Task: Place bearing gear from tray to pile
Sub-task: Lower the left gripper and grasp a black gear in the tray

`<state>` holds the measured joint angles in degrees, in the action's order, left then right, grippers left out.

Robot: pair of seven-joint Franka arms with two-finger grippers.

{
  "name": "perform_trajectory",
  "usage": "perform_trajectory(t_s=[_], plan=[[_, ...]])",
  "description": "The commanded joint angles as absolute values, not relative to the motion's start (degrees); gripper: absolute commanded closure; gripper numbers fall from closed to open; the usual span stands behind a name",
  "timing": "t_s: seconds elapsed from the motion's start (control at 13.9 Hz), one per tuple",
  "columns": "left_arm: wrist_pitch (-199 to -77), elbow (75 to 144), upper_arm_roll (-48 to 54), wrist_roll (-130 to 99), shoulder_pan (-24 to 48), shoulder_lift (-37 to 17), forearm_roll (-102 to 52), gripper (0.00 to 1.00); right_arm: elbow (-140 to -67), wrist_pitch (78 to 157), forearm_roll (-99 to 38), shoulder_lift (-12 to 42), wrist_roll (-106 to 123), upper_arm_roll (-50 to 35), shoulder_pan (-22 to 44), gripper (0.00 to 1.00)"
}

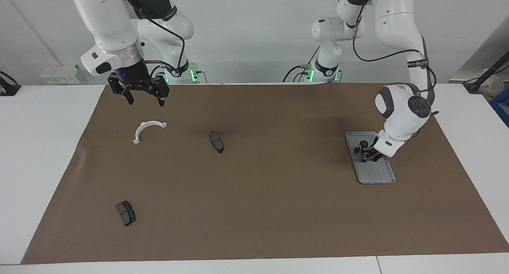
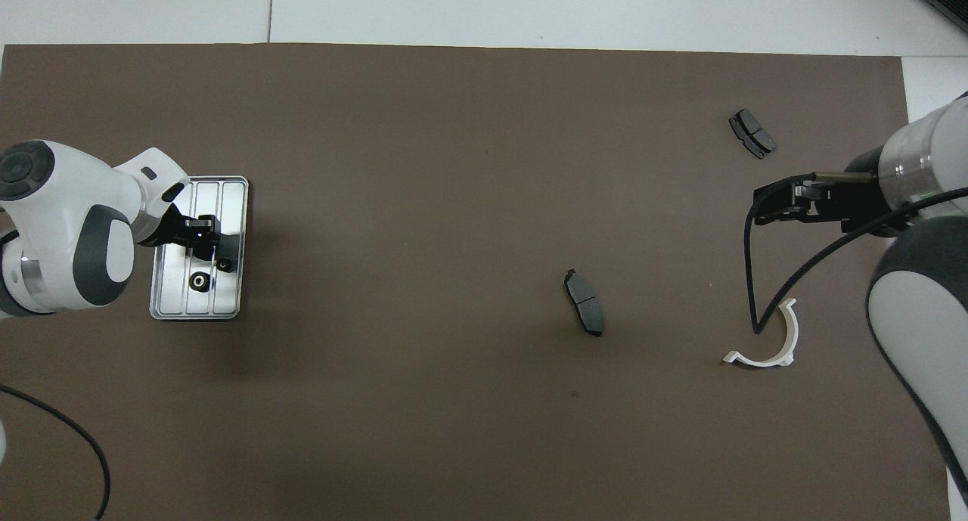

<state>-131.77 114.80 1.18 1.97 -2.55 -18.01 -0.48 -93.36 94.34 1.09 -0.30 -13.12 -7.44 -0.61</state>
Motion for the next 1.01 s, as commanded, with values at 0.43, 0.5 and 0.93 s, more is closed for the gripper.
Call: perform_trajectory(t_s=[0.43, 0.5, 0.93], plan=[[-125.0, 116.2, 1.2, 0.7, -2.1, -16.9, 0.4, 0.54, -93.6, 93.6, 0.1, -0.6, -13.6, -7.8, -1.3, 0.0], [-124.8, 116.2, 1.2, 0.7, -2.0, -16.7, 0.4, 0.54, -93.6, 93.6, 0.1, -0.6, -13.7, -7.8, -1.3, 0.0], [-124.9, 116.3, 1.2, 0.7, -1.9, -16.6, 0.4, 0.76, -93.7, 93.6, 0.1, -0.6, -13.7, -7.8, -1.3, 0.0]])
